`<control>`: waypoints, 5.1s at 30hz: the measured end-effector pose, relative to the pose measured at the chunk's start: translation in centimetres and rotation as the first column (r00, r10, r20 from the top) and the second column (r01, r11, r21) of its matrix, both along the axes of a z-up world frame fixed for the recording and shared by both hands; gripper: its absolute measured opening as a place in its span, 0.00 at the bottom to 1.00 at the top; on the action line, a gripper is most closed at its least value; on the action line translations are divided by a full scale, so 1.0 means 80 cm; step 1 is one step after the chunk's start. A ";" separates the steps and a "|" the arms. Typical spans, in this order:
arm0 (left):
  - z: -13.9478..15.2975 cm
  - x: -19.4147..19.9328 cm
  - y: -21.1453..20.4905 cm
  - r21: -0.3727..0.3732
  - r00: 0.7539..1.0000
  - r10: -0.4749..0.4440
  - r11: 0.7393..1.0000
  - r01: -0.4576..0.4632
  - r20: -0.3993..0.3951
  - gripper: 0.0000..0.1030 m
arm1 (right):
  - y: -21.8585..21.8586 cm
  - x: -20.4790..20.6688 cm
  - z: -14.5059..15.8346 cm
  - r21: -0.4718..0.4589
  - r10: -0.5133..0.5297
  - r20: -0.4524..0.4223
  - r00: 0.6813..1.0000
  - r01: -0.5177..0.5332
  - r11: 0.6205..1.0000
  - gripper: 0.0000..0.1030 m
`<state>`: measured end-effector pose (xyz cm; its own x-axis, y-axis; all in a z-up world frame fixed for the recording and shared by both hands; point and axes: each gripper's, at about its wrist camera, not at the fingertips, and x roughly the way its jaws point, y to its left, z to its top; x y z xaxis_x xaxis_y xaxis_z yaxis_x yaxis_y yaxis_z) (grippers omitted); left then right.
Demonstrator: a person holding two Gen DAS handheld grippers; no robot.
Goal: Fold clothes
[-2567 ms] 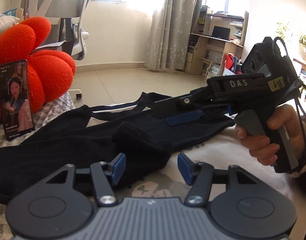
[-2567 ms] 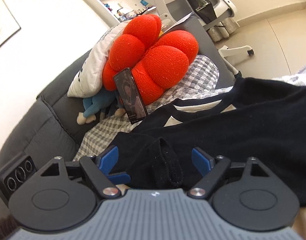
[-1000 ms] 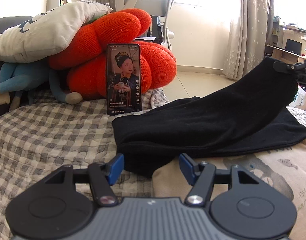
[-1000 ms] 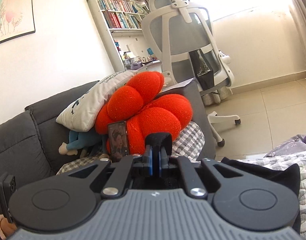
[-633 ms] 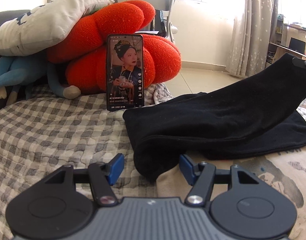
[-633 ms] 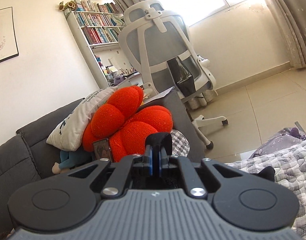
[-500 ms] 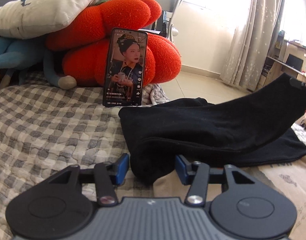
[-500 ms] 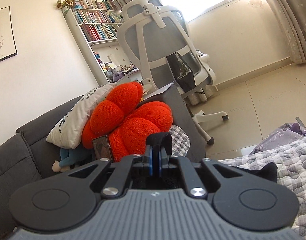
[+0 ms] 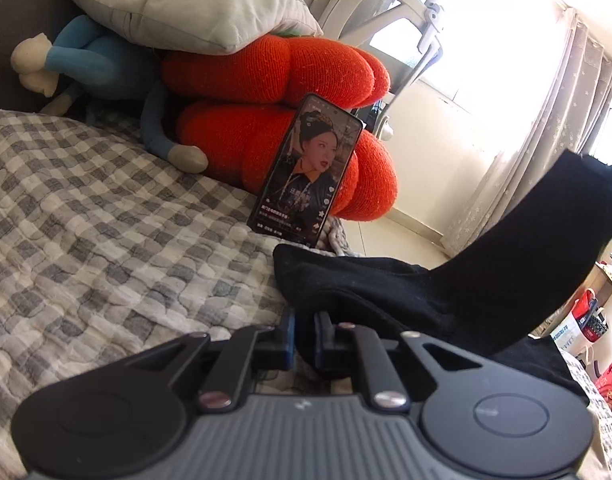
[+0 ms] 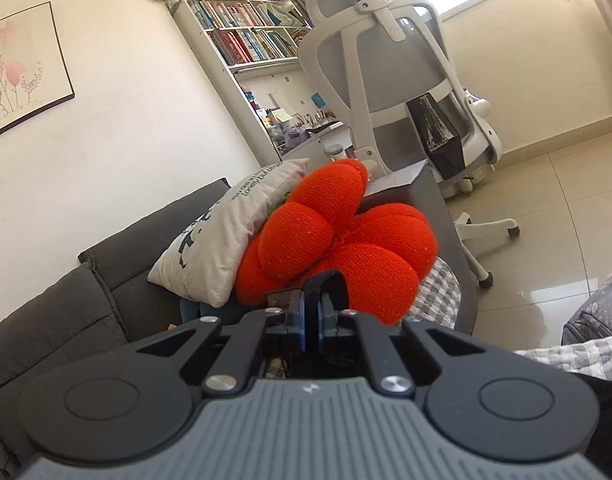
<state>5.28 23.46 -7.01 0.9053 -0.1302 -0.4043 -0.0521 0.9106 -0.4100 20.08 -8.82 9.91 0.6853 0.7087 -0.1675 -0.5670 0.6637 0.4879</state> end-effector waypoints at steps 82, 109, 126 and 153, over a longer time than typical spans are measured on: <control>0.014 0.097 -0.029 0.068 0.986 -0.166 0.984 0.165 0.017 0.05 | -0.126 -0.037 -0.160 -0.481 -0.174 0.128 0.976 0.215 0.850 0.12; 0.015 0.021 -0.082 0.462 0.952 -0.291 0.835 0.300 -0.094 0.20 | -0.140 -0.065 -0.173 -0.494 -0.220 -0.047 0.974 0.169 0.853 0.38; 0.018 0.012 -0.102 0.547 0.938 -0.329 0.767 0.335 -0.113 0.20 | -0.165 -0.088 -0.160 -0.445 -0.252 -0.023 0.967 0.216 0.869 0.29; 0.005 0.038 -0.189 0.583 0.897 -0.419 0.696 0.418 -0.142 0.21 | -0.119 -0.022 -0.180 -0.703 -0.116 0.179 0.977 0.210 0.679 0.05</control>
